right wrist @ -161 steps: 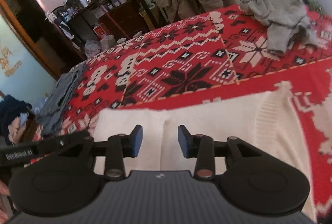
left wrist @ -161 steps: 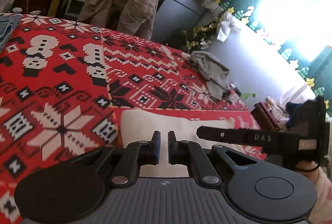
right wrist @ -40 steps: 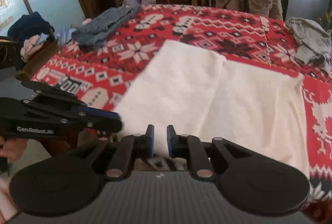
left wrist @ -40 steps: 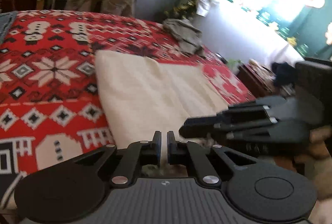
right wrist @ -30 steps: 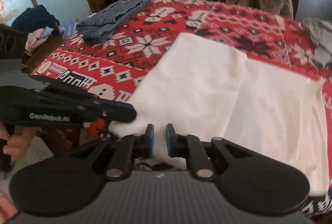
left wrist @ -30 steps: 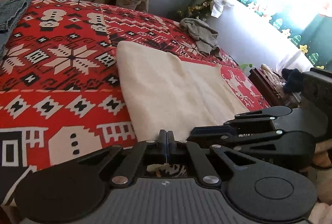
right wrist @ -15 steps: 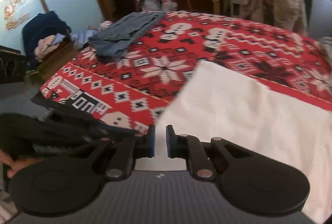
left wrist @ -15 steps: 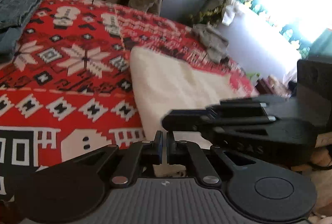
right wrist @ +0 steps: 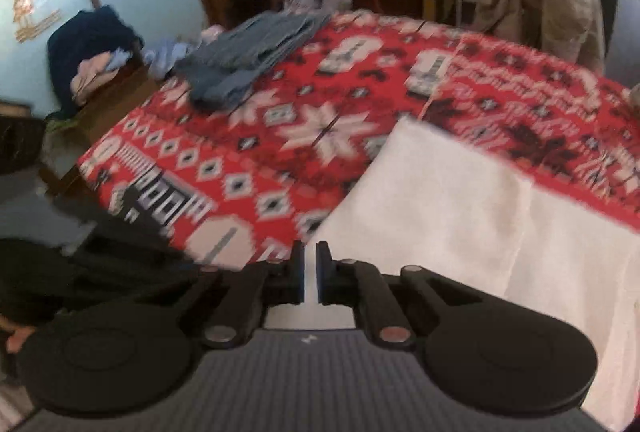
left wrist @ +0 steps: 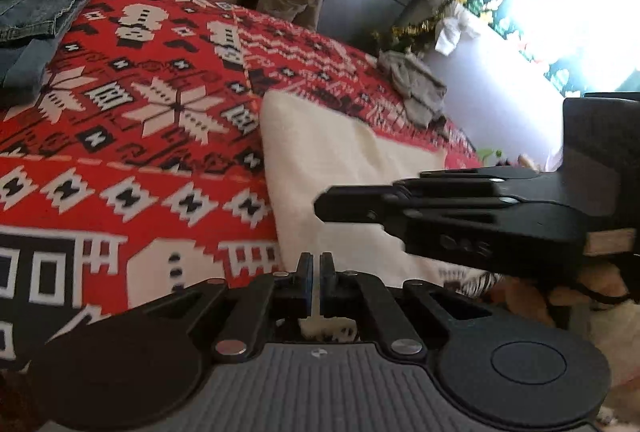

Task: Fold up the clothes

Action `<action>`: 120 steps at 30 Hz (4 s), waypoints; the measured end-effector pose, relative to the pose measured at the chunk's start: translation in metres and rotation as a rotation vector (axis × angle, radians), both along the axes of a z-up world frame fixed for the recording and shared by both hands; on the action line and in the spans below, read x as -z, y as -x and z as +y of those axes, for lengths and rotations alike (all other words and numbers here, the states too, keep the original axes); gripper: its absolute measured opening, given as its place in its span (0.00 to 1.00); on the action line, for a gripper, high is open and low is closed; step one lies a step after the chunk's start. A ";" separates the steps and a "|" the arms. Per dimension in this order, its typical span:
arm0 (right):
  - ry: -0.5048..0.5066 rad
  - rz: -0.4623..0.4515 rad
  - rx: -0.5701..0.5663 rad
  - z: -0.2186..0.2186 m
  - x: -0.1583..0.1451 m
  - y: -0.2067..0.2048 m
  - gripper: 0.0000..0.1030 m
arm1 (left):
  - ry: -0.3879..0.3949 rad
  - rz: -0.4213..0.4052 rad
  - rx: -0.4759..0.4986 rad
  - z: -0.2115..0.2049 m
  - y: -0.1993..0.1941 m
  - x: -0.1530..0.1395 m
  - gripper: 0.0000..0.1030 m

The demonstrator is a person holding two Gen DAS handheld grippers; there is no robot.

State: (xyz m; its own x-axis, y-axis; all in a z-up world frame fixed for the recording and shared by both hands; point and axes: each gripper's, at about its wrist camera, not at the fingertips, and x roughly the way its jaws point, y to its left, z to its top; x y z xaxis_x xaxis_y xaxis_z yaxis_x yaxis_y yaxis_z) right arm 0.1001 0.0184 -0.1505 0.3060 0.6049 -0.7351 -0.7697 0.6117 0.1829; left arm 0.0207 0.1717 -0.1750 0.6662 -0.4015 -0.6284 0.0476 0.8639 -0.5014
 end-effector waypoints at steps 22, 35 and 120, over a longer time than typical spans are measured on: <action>0.030 -0.011 0.007 0.021 0.008 -0.079 0.07 | 0.053 0.018 0.047 -0.010 -0.048 0.008 0.01; 0.016 -0.012 0.015 0.033 0.024 -0.122 0.05 | 0.060 0.057 0.070 -0.013 -0.050 0.014 0.01; 0.092 -0.092 0.427 -0.072 0.015 0.048 0.79 | -0.066 0.040 0.028 -0.044 -0.008 0.006 0.00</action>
